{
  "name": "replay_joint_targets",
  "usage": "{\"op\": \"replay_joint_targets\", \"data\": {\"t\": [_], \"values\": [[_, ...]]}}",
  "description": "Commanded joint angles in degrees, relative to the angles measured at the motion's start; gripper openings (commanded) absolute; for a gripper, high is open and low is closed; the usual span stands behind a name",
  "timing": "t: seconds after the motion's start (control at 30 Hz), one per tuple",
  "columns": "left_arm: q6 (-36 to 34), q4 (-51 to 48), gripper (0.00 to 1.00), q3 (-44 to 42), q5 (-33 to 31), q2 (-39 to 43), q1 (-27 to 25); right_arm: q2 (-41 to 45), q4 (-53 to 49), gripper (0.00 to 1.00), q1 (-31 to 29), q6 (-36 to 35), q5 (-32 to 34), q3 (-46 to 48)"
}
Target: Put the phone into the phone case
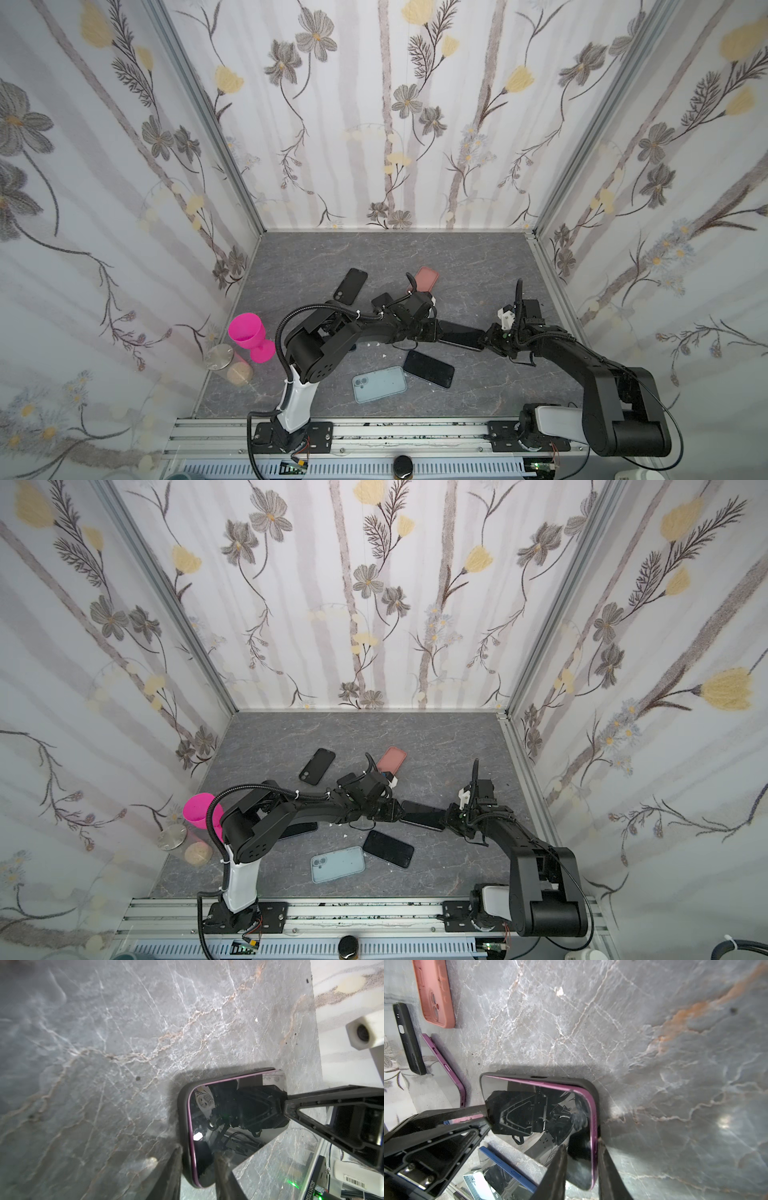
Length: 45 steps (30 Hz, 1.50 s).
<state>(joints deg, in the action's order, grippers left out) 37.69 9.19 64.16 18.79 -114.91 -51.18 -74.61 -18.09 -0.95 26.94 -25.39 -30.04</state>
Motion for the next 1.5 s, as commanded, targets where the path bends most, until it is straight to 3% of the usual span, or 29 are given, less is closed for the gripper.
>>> {"op": "replay_joint_targets", "data": {"t": [0.0, 0.23, 0.37, 0.43, 0.6, 0.83, 1.47], "values": [[-0.5, -0.2, 0.23, 0.0, 1.1, -0.4, -0.5, -0.4, 0.7, 0.23, -0.3, 0.0, -1.6, -0.3], [-0.7, -0.7, 0.04, -0.9, 0.2, -0.2, -0.7, -0.7, 0.7, 0.21, -1.1, 0.0, -1.1, -1.0], [-0.7, -0.7, 0.01, -1.3, -0.6, 0.0, -0.8, -0.6, 0.8, 0.23, -1.7, 0.1, -0.2, -1.2], [-0.7, -0.6, 0.02, -1.5, -1.0, 0.3, -0.8, -0.9, 0.5, 0.25, -2.2, 0.1, -0.1, -1.6], [-2.1, -2.0, 0.17, 0.4, -2.8, 1.0, -0.6, -0.2, -1.2, 0.33, -2.6, -0.1, 3.4, -3.0], [-4.8, -5.9, 0.28, 6.2, -5.8, 0.0, -0.2, 0.5, -2.1, 0.35, -2.4, -0.8, 8.5, -3.7], [-4.5, -5.8, 0.28, 6.0, -2.8, -2.1, -0.6, -1.8, 1.0, 0.17, -4.0, 0.6, 2.4, -1.9]]}}
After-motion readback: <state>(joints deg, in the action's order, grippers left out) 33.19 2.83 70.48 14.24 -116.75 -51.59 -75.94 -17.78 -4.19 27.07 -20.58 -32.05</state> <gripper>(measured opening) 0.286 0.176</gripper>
